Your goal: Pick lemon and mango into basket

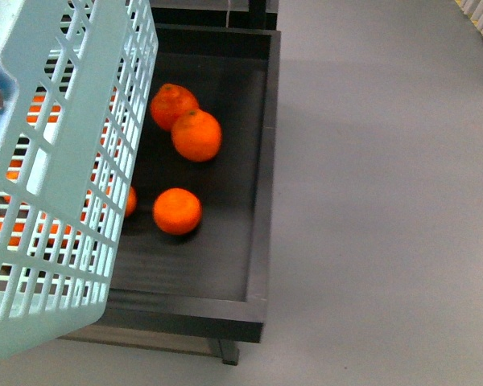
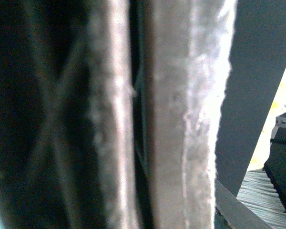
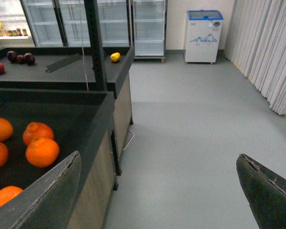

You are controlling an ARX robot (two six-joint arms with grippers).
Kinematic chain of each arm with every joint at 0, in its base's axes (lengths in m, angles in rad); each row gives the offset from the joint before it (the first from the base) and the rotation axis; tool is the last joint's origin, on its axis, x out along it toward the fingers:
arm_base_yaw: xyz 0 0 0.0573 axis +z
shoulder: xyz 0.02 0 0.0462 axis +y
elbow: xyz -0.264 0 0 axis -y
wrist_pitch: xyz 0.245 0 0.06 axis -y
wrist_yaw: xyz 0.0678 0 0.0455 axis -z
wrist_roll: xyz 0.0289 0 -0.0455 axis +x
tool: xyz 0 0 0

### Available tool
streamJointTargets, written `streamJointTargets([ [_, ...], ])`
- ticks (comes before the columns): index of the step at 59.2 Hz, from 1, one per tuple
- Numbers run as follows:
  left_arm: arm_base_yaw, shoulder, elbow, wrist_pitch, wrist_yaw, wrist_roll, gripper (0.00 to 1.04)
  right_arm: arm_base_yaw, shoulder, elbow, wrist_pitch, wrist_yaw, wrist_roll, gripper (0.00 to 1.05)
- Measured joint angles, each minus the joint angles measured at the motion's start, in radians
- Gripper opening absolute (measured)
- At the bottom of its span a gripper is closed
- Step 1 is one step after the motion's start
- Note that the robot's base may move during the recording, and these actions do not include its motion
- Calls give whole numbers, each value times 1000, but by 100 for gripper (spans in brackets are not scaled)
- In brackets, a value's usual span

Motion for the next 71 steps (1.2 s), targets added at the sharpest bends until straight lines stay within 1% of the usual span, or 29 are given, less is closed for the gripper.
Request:
streamJointTargets([
  [71, 1, 0, 1, 0, -1, 2, 29, 0, 0, 0, 0, 0, 0, 96],
])
